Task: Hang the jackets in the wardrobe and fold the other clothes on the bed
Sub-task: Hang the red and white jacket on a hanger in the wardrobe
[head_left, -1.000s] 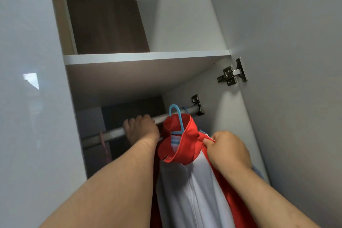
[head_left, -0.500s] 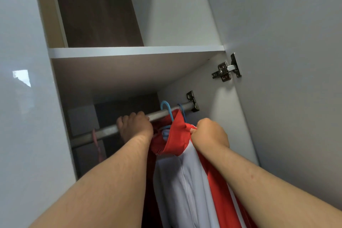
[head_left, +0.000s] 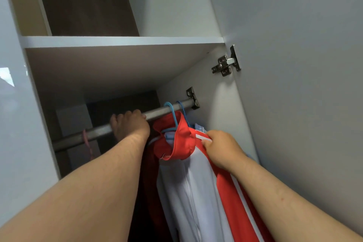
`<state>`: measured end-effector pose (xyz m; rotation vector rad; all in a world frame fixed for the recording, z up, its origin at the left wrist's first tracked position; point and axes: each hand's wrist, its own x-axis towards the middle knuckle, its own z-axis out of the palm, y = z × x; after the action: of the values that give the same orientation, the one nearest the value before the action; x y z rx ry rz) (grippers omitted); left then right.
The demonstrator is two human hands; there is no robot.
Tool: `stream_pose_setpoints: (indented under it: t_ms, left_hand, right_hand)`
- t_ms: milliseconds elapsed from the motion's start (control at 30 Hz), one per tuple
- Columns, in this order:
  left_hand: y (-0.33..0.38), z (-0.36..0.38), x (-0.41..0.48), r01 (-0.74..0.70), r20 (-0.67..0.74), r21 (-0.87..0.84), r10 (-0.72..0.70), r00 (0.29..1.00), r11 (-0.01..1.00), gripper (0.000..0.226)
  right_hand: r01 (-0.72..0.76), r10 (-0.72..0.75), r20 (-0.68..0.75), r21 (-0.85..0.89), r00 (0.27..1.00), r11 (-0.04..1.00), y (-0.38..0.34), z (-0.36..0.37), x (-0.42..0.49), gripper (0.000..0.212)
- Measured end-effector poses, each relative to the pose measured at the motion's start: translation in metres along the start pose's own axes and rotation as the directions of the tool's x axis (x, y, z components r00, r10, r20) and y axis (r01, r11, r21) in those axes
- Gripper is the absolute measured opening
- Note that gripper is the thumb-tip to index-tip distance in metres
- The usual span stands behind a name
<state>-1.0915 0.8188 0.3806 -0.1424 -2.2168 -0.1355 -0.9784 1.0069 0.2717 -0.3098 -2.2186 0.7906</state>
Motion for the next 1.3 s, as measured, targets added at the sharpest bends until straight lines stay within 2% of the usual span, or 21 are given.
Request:
stream_pose_setpoints:
  t_ms: [100,167,267,400,500,633,733,833,900,1067,1200,1300]
  left_hand:
    - [0.002,-0.005,-0.005,-0.019,0.064,0.061,0.015,0.998,0.998,0.029]
    - [0.005,-0.009,-0.01,-0.039,0.103,0.109,0.027,0.994,0.993,0.043]
    - [0.011,-0.014,-0.022,-0.032,0.151,0.088,0.018,0.988,0.996,0.063]
    - [0.021,-0.017,-0.054,-0.012,0.194,-0.093,0.03,0.981,0.996,0.06]
    - [0.031,-0.026,-0.092,-0.011,0.229,-0.243,0.068,0.971,0.97,0.049]
    - [0.04,-0.047,-0.148,-0.082,0.256,-0.482,0.23,0.939,0.872,0.03]
    - [0.027,-0.075,-0.193,-0.125,0.2,-0.617,0.309,0.93,0.777,0.034]
    - [-0.002,-0.1,-0.239,-0.216,0.165,-0.539,0.353,0.921,0.814,0.066]
    - [-0.024,-0.111,-0.266,-0.237,0.206,-0.426,0.349,0.914,0.873,0.074]
    - [-0.071,-0.147,-0.321,-0.209,0.206,-0.324,0.284,0.936,0.923,0.072]
    - [-0.099,-0.169,-0.361,-0.182,0.208,-0.277,0.243,0.947,0.944,0.071]
    - [-0.114,-0.176,-0.384,-0.124,0.247,-0.262,0.19,0.95,0.957,0.071]
  right_hand:
    - [0.03,-0.03,0.043,0.006,0.999,1.0,0.01,0.003,-0.012,0.021]
    - [0.057,-0.058,0.058,0.026,0.997,0.998,0.008,0.005,-0.02,0.023]
    - [0.032,-0.037,0.052,0.088,0.998,0.996,0.005,0.005,-0.037,0.034]
    - [-0.07,0.063,0.057,0.129,0.996,0.989,0.011,0.002,-0.067,0.031]
    - [-0.136,0.133,0.03,0.136,0.991,0.981,0.014,-0.006,-0.094,0.032]
    - [-0.062,0.068,-0.019,0.219,0.998,0.974,0.01,-0.025,-0.137,0.04]
    - [0.011,0.0,-0.041,0.275,0.999,0.961,0.007,-0.042,-0.17,0.045]
    - [0.082,-0.079,-0.024,0.209,0.997,0.974,0.004,-0.057,-0.2,0.053]
    - [0.162,-0.167,0.029,0.122,0.986,0.979,0.001,-0.065,-0.216,0.056]
    - [0.392,-0.378,0.141,-0.093,0.915,0.915,-0.013,-0.08,-0.252,0.05]
    - [0.525,-0.506,0.155,-0.124,0.848,0.842,-0.023,-0.083,-0.289,0.042]
    - [0.583,-0.55,0.242,-0.09,0.799,0.808,-0.024,-0.079,-0.312,0.052]
